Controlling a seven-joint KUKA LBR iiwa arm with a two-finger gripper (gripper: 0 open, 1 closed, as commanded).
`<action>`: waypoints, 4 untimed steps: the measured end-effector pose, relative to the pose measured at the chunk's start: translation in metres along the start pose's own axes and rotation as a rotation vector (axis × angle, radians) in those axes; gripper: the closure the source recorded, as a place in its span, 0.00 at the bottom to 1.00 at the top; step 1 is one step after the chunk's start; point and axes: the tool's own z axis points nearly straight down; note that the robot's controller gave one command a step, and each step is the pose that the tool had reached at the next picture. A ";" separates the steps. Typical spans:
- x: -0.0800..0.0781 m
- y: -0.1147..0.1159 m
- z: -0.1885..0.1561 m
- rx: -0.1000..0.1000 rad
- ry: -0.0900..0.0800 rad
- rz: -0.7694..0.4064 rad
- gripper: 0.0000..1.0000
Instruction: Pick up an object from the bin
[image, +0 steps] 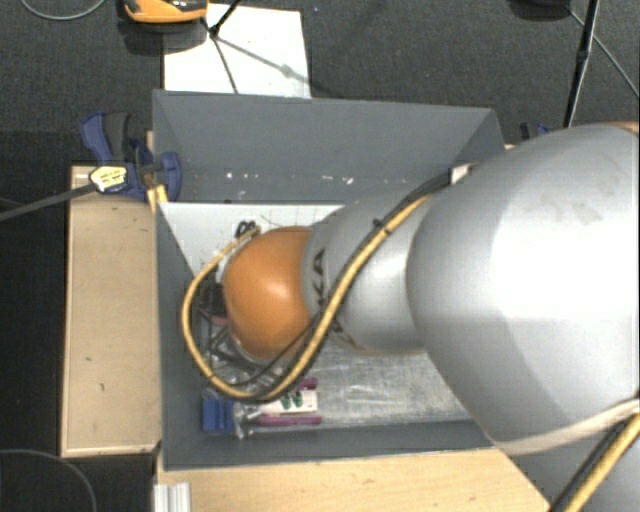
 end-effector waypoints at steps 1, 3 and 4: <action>-0.045 -0.123 -0.001 -0.005 0.008 0.028 0.00; -0.051 -0.122 -0.052 -0.002 -0.007 0.034 1.00; -0.053 -0.122 -0.084 -0.002 -0.006 0.039 1.00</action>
Offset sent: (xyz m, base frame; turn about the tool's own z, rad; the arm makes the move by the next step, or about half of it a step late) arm 0.0841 -0.0987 -0.0012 0.0269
